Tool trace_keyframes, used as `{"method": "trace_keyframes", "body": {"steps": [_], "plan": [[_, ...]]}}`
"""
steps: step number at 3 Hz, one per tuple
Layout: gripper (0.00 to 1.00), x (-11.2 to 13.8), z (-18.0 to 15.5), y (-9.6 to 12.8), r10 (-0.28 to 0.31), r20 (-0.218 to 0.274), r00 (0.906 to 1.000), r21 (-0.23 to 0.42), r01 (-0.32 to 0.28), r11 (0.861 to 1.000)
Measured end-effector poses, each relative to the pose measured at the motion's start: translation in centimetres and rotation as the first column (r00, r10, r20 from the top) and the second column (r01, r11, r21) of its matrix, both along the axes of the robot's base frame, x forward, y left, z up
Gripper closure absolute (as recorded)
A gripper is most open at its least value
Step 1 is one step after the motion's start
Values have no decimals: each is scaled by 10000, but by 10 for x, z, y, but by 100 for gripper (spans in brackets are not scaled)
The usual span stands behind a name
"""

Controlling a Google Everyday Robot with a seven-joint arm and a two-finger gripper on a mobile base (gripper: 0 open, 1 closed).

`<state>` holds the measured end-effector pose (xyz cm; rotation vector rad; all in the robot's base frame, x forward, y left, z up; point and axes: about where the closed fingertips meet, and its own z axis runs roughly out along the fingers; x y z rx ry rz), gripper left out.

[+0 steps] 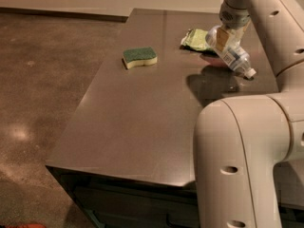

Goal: Move blue plastic bottle near green jalapeno chip bag

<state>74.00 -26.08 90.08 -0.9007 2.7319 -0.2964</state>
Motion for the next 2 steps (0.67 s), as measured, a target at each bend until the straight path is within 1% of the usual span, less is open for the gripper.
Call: {"method": "trace_keyframes", "body": {"steps": [1, 2], "plan": [[0, 16, -3, 3, 96, 463, 9989, 39, -98, 9999], [0, 17, -4, 3, 102, 486, 9988, 41, -104, 9999]]}}
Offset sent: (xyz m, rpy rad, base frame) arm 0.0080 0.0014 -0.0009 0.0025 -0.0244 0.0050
